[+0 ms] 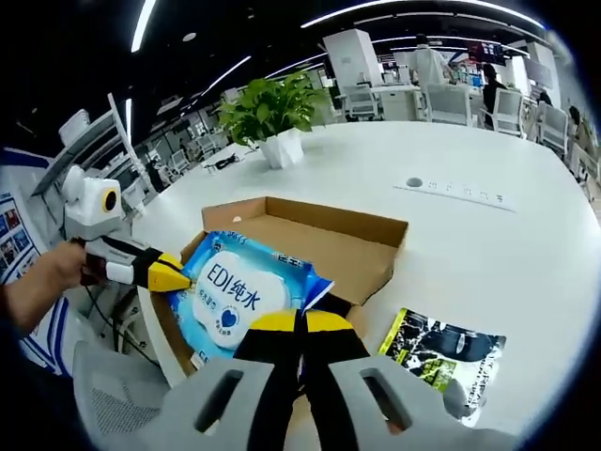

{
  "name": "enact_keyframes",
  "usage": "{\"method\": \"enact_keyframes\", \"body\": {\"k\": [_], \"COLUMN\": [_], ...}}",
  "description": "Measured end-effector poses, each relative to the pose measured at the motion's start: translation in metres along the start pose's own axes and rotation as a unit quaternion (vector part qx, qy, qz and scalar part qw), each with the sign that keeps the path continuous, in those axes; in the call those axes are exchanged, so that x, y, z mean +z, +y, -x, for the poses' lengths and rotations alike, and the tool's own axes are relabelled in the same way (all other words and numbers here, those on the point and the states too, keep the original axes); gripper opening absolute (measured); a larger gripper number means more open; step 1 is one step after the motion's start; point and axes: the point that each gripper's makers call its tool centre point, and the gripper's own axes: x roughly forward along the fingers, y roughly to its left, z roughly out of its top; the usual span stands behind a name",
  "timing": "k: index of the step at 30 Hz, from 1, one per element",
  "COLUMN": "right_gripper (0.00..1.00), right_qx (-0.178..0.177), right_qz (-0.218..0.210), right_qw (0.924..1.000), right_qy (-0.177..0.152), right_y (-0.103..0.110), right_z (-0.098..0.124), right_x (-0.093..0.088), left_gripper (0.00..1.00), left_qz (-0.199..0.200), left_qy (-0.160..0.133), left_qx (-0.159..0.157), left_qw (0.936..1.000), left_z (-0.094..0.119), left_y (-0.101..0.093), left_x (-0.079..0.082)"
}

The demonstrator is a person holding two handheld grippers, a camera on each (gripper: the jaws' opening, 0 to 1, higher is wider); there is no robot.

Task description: Operate the shoe box by opening the lid, removing the specified soft item, and placing it in the target area until the item is outside and the box remains undamaged.

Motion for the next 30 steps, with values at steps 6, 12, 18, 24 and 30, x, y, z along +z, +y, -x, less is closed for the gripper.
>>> {"method": "enact_keyframes", "body": {"k": [6, 12, 18, 24, 30], "right_gripper": [0.00, 0.00, 0.00, 0.00, 0.00], "right_qx": [-0.009, -0.017, -0.029, -0.040, -0.048], "right_qz": [-0.008, -0.014, -0.024, -0.035, -0.040], "right_qw": [0.9999, 0.9998, 0.9993, 0.9986, 0.9981], "right_qy": [0.002, 0.002, 0.000, -0.001, -0.002], "right_y": [-0.011, -0.022, -0.033, -0.050, -0.061], "right_z": [0.009, 0.019, 0.033, 0.046, 0.057], "right_x": [-0.002, -0.001, -0.002, -0.005, -0.006], "left_gripper": [0.01, 0.01, 0.01, 0.01, 0.01], "left_qz": [-0.001, 0.003, 0.000, -0.006, -0.009], "left_qy": [-0.001, 0.000, 0.002, 0.005, 0.007], "left_qx": [-0.004, -0.011, -0.021, -0.032, -0.040], "left_qw": [1.0000, 0.9999, 0.9998, 0.9995, 0.9991], "left_z": [-0.006, -0.013, -0.023, -0.032, -0.041], "left_y": [-0.012, -0.022, -0.037, -0.054, -0.067], "left_x": [0.006, 0.010, 0.013, 0.017, 0.020]}}
